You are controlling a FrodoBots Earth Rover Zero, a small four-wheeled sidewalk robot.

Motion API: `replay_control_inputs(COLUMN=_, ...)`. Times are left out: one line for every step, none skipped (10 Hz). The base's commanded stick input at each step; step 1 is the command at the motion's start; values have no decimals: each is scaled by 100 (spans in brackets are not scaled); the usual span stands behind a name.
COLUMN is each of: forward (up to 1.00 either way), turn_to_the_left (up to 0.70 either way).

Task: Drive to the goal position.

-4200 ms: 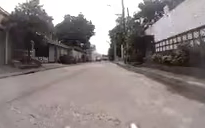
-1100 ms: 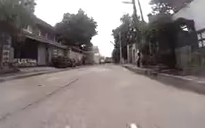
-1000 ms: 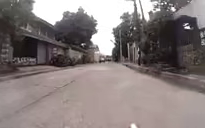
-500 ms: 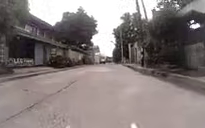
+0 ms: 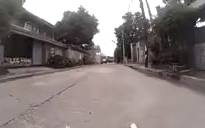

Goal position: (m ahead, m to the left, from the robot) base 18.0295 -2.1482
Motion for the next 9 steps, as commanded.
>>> replay_control_inputs(forward=100, turn_to_the_left=0)
replay_control_inputs(forward=100, turn_to_the_left=0)
replay_control_inputs(forward=100, turn_to_the_left=0)
replay_control_inputs(forward=100, turn_to_the_left=0)
replay_control_inputs(forward=100, turn_to_the_left=0)
replay_control_inputs(forward=100, turn_to_the_left=0)
replay_control_inputs(forward=100, turn_to_the_left=0)
replay_control_inputs(forward=100, turn_to_the_left=0)
replay_control_inputs(forward=100, turn_to_the_left=0)
